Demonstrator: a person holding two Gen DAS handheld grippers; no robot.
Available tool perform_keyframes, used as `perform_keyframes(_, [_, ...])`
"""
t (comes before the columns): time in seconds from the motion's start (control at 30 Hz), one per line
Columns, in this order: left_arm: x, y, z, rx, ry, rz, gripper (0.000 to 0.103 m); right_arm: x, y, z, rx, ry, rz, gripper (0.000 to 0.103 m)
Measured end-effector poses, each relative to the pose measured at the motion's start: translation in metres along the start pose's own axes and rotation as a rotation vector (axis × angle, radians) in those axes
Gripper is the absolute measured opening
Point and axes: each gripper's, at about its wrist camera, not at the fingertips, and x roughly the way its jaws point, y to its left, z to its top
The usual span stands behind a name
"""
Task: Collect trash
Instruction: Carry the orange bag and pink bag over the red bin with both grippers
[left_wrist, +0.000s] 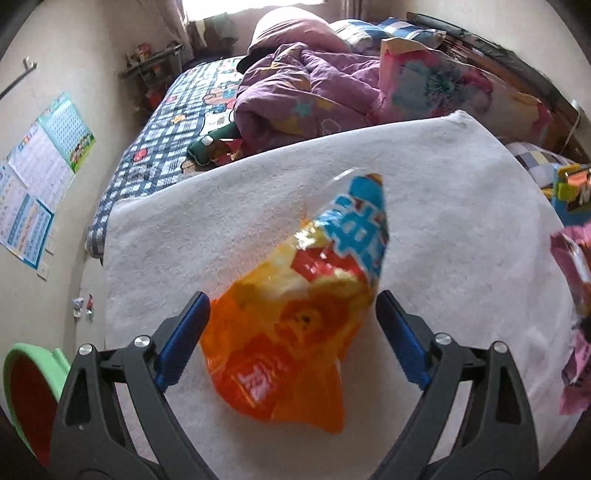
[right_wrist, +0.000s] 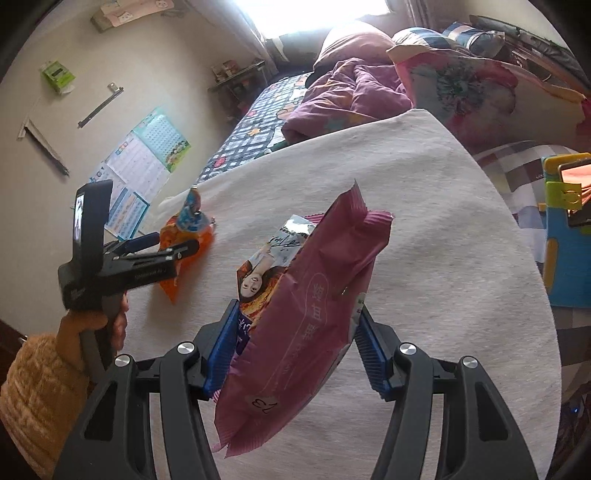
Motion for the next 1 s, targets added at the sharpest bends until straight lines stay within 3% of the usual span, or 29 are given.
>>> perform_keyframes(0.4, [-0.017, -0.009, -0.004, -0.087, -0.030, -0.003, 0.082, -0.013, -0.002, 0.001, -0.027, -0.010, 0.034, 0.058])
perform_keyframes(0.67, [-0.095, -0.012, -0.032, -0.276, -0.156, 0.013, 0.082, -0.031, 0.015, -0.006, -0.089, -0.040, 0.069, 0.058])
perform_keyframes(0.83, [-0.145, -0.020, -0.066, -0.371, -0.218, 0.099, 0.082, -0.037, 0.027, -0.012, -0.130, -0.049, 0.082, 0.058])
perform_keyframes(1.0, [-0.180, -0.025, -0.094, -0.400, -0.256, 0.156, 0.082, -0.036, 0.044, -0.019, -0.172, -0.037, 0.112, 0.058])
